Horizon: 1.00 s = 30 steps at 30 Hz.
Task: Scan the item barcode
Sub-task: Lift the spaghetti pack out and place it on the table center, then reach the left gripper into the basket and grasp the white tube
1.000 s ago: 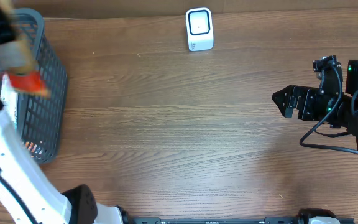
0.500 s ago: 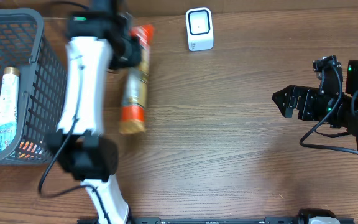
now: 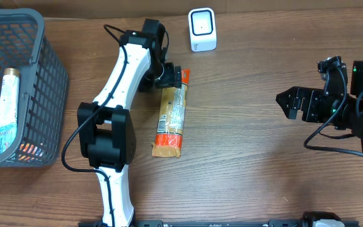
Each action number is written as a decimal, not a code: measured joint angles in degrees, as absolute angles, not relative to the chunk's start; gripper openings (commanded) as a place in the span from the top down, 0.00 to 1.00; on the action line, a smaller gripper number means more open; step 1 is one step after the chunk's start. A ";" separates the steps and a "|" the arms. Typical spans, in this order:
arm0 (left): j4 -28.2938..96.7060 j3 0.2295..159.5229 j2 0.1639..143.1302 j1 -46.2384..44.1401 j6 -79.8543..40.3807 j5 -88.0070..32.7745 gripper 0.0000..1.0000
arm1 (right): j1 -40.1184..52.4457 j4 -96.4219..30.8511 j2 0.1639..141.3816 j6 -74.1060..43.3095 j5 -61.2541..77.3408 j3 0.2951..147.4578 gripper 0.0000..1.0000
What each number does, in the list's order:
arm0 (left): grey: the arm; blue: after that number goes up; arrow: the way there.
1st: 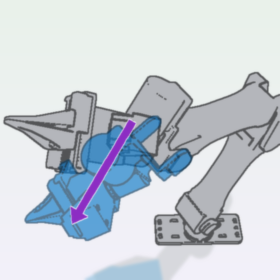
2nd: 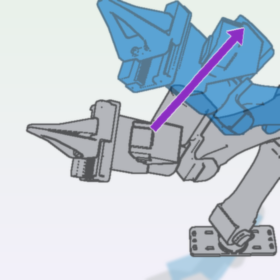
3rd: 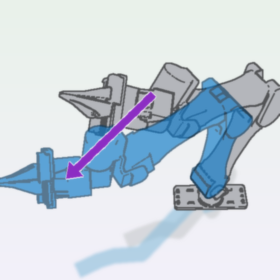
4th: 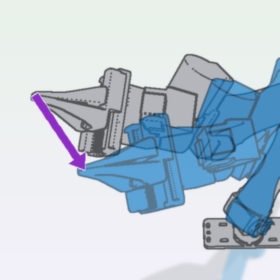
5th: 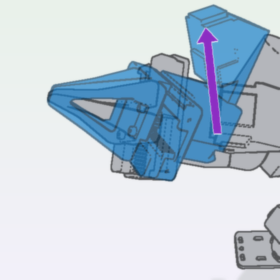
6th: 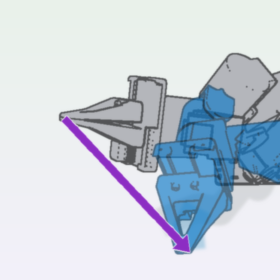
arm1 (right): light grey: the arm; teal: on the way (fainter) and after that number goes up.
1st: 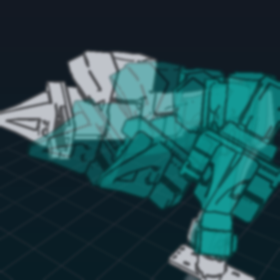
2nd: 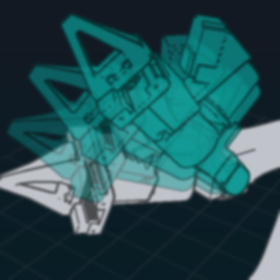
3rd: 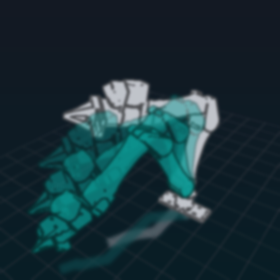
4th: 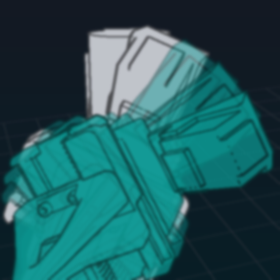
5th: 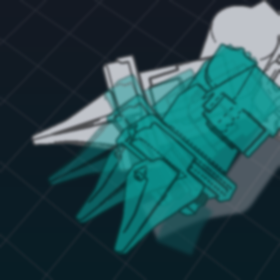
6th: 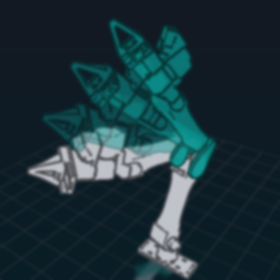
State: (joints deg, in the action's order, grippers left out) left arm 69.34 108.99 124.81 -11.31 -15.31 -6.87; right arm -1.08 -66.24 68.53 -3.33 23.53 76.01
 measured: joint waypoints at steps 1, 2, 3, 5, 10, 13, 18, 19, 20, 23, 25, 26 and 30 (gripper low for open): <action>72.55 111.77 124.84 -10.72 -14.79 -6.90 0.00 | -1.08 -66.28 68.53 -3.31 23.53 76.01 0.00; 73.93 113.95 124.84 -10.33 -14.41 -6.87 0.00 | -1.08 -66.26 68.53 -3.31 23.55 76.01 0.00; 76.49 117.97 124.84 -9.85 -13.85 -6.92 0.00 | -1.08 -66.35 68.53 -3.31 23.53 76.01 0.00; 79.94 127.90 124.84 -8.01 -12.47 -7.01 0.00 | -1.08 -66.35 68.53 -3.25 23.53 76.01 0.00; 86.83 153.97 122.37 2.33 -9.21 -5.39 0.00 | -1.08 -66.30 68.53 -3.27 23.51 76.01 0.00; 88.79 164.00 119.37 12.03 -7.90 -3.73 0.00 | -1.08 -66.37 68.53 -3.25 23.49 76.01 0.00; 89.27 169.29 116.14 29.08 -2.87 -1.43 0.00 | -1.08 -66.30 68.53 -3.22 23.42 76.01 0.00; 89.25 169.05 116.18 31.00 -1.23 -1.26 0.00 | -1.08 -66.30 68.53 -3.25 23.35 76.01 0.00; 89.19 168.62 116.51 32.36 0.25 -1.23 0.00 | -1.08 -66.32 68.53 -3.22 23.31 76.01 0.00; 87.37 165.73 119.09 35.42 5.21 -1.72 0.00 | -1.08 -66.43 68.53 -3.22 23.29 76.01 0.00; 85.03 163.15 121.10 36.53 7.55 -2.15 0.00 | -1.08 -66.50 68.66 -3.22 23.29 76.03 0.00; 83.61 161.49 122.26 36.97 8.58 -2.42 0.00 | -1.08 -66.50 68.88 -3.25 23.31 76.01 0.00; 77.21 154.50 126.74 37.89 12.53 -2.98 0.00 | -1.08 -66.52 70.22 -3.22 23.27 76.01 0.00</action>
